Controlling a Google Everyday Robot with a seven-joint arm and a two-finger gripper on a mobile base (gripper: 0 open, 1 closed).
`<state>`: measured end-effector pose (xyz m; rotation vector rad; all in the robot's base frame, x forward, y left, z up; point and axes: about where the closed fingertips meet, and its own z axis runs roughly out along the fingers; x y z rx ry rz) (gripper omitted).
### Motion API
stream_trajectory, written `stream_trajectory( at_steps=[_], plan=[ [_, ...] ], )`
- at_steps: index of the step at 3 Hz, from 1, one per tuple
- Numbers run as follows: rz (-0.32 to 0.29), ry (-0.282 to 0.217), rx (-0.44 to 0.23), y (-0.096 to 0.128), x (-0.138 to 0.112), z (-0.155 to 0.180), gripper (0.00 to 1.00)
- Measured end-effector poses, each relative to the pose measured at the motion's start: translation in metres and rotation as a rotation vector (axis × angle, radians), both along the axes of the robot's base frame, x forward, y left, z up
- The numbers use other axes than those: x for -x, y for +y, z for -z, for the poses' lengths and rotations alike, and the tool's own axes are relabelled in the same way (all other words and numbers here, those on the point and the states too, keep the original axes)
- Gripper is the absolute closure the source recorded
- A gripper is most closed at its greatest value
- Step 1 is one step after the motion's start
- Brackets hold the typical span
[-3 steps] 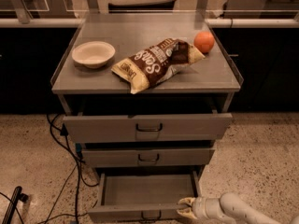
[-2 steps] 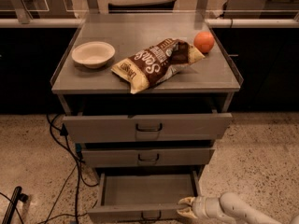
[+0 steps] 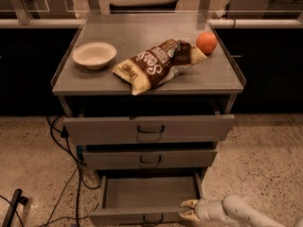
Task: Open bottom drawer
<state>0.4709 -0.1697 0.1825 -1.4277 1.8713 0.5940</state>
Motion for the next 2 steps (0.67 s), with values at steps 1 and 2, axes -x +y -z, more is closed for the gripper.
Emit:
stream_trajectory(
  at_steps=[1, 2],
  plan=[
    [0.0, 0.0, 0.0, 0.0, 0.0, 0.0, 0.28],
    [0.0, 0.0, 0.0, 0.0001, 0.0, 0.0, 0.03]
  ],
)
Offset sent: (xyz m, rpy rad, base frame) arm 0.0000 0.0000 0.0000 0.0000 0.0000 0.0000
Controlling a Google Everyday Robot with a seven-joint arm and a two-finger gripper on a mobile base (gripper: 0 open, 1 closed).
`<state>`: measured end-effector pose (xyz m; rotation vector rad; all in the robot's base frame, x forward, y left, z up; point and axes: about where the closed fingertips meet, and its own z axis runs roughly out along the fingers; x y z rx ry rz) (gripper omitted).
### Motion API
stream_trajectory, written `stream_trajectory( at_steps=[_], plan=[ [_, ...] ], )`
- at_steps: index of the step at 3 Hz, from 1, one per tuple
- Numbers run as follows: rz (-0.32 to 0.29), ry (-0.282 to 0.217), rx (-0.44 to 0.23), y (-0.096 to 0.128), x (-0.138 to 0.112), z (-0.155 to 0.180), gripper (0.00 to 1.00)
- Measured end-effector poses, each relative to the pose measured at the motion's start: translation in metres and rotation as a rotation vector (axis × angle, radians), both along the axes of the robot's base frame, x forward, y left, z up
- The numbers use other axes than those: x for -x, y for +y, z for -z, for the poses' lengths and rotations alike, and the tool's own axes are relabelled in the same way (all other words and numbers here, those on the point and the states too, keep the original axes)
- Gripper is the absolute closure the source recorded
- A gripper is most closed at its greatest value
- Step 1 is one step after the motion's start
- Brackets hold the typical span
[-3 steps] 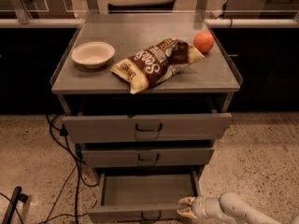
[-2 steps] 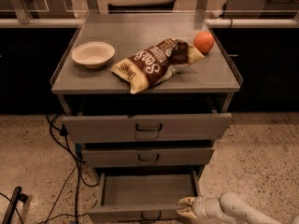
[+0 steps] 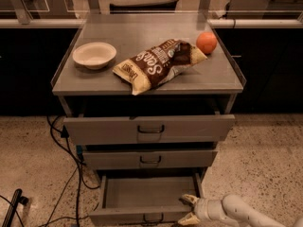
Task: Open bottom drawer
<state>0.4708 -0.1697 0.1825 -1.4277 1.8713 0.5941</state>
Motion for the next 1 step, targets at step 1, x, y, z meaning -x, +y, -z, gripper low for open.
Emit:
stream_trajectory(
  at_steps=[1],
  plan=[
    [0.0, 0.0, 0.0, 0.0, 0.0, 0.0, 0.0]
  ],
)
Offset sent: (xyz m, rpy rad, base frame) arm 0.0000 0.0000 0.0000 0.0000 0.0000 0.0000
